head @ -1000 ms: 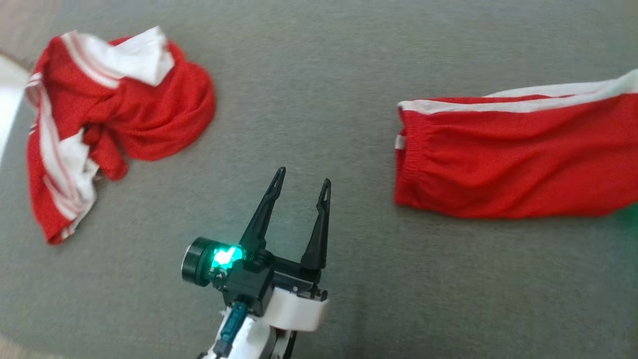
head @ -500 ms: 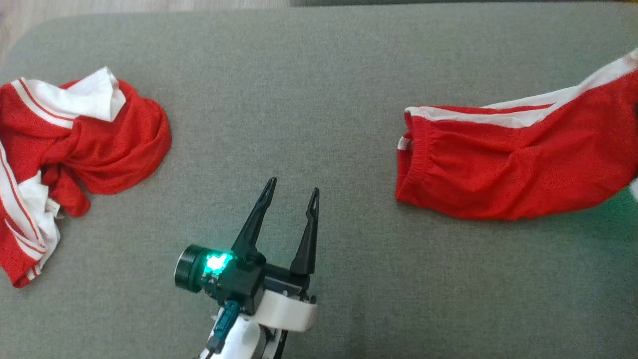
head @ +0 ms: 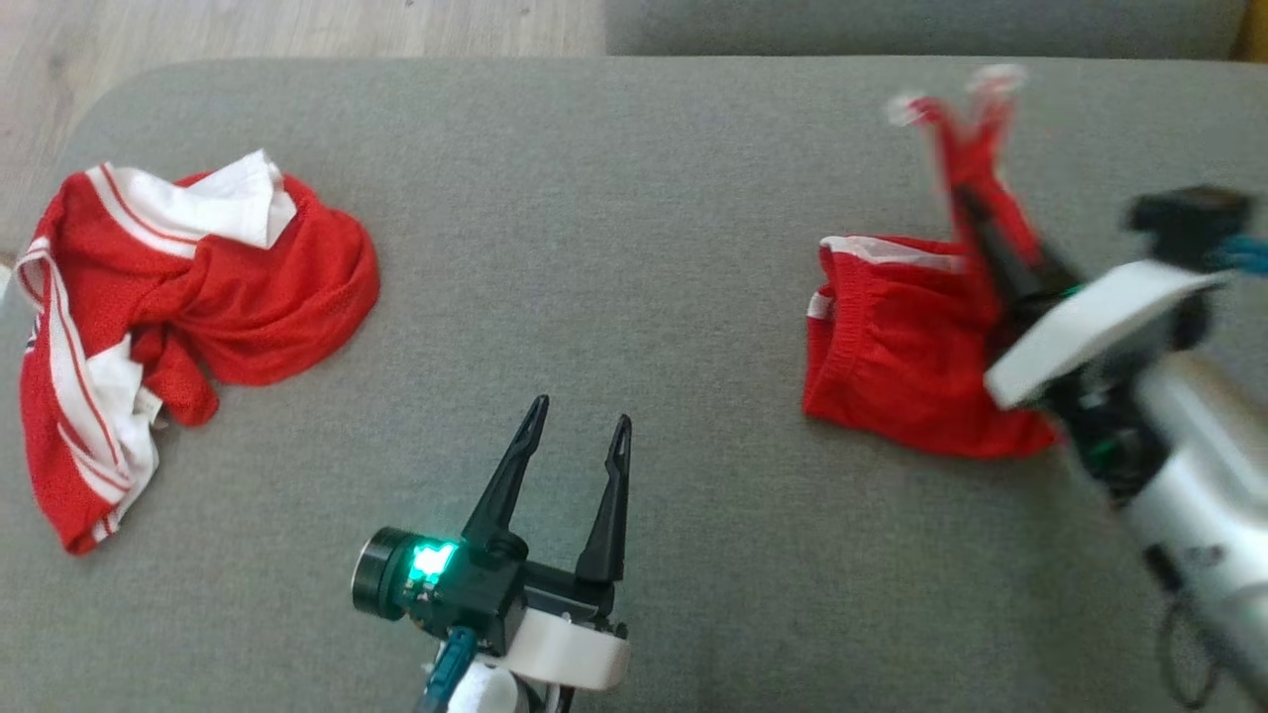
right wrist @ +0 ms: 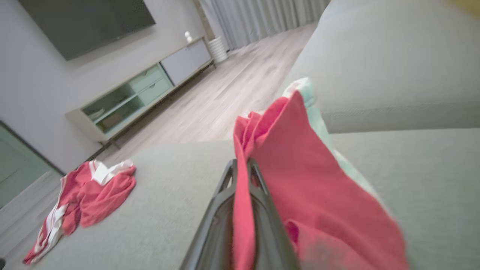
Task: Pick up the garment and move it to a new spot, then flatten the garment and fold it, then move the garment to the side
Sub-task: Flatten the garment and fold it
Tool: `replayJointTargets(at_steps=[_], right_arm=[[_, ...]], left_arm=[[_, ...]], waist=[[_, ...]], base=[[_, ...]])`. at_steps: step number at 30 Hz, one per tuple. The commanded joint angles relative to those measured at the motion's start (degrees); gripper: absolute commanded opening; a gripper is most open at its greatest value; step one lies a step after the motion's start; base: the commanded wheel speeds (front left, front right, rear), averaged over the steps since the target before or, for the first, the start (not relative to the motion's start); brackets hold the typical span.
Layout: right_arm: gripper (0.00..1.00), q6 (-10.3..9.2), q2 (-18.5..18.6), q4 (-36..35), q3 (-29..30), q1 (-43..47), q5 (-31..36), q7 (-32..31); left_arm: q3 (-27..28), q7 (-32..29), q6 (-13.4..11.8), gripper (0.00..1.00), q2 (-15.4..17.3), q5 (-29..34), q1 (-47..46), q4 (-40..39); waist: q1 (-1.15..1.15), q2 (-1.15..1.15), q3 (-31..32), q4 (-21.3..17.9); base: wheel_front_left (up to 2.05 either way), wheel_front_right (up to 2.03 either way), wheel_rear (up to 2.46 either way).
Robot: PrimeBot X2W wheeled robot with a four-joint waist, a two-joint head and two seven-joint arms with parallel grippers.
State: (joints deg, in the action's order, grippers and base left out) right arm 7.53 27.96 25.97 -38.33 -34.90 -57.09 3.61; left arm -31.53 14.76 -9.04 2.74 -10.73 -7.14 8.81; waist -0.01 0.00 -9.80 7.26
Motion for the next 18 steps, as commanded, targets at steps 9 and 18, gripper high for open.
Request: replayJointTargets(at_steps=[9,18], right_arm=[[1.00,-0.04,-8.2,-2.2,-3.0,5.0,4.8,0.5],[1.00,-0.04,-5.7,-7.0,8.4,16.3,15.6,10.6]], left_arm=[[0.7,0.2,-0.7,1.00,0.1,-1.5,-1.7,-1.6],[4.9,0.2,-0.4,1.00,0.1,-1.2,3.4,-1.6]], waist=[[0.01,0.00,-0.2,3.1],[0.01,0.00,6.8,0.1]], base=[[0.00,0.00,0.00],[0.00,0.00,0.00]])
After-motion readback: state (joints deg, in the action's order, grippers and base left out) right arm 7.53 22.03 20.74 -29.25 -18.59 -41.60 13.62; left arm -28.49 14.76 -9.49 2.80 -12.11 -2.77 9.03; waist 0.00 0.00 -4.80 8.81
